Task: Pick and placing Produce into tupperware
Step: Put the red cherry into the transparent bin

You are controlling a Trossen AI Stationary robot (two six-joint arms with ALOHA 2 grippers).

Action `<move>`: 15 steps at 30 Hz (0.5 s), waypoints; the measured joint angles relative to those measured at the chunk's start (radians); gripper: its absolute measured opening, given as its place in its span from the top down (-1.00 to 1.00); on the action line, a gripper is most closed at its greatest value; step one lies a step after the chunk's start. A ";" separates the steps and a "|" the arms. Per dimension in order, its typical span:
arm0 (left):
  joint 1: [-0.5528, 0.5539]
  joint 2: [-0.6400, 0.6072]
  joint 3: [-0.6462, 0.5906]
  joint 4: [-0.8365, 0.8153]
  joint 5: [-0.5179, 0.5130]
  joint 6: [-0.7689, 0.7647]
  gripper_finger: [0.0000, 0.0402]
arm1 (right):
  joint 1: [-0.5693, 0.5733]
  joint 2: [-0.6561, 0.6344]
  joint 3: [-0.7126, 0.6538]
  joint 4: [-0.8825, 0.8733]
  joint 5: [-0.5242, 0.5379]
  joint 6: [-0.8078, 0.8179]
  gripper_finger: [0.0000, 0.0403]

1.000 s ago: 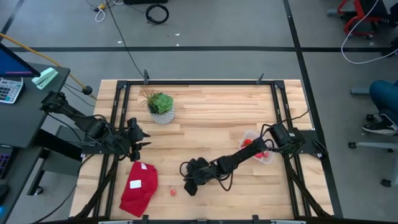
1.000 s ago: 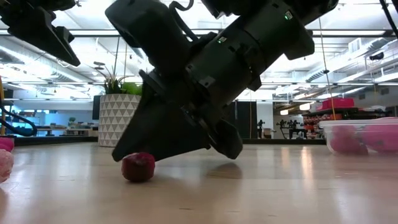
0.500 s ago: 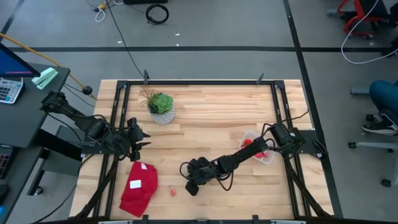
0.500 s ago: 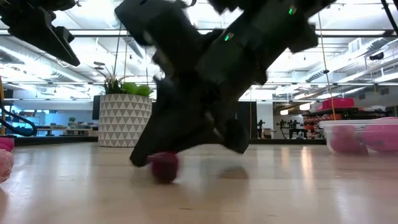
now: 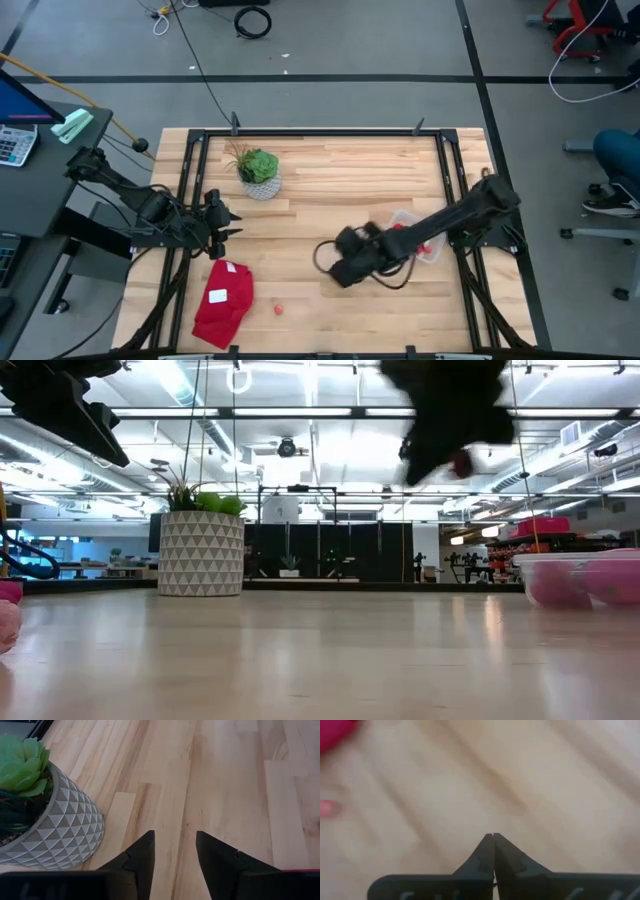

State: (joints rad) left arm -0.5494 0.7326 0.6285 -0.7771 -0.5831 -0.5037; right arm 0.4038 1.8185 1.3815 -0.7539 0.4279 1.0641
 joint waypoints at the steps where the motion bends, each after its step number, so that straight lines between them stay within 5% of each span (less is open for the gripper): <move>1: 0.000 0.000 0.000 0.000 0.000 0.000 0.24 | 0.001 -0.028 0.000 -0.086 0.015 0.040 0.99; 10: 0.000 0.000 0.000 0.000 0.000 0.000 0.28 | 0.042 -0.147 -0.001 -0.681 0.064 0.512 0.99; 15: 0.000 0.000 0.000 -0.001 0.000 0.000 0.31 | 0.067 -0.145 -0.082 -0.693 0.061 0.677 0.99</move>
State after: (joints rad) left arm -0.5495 0.7328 0.6285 -0.7776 -0.5827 -0.5037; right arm 0.4708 1.6737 1.2999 -1.4465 0.4885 1.7408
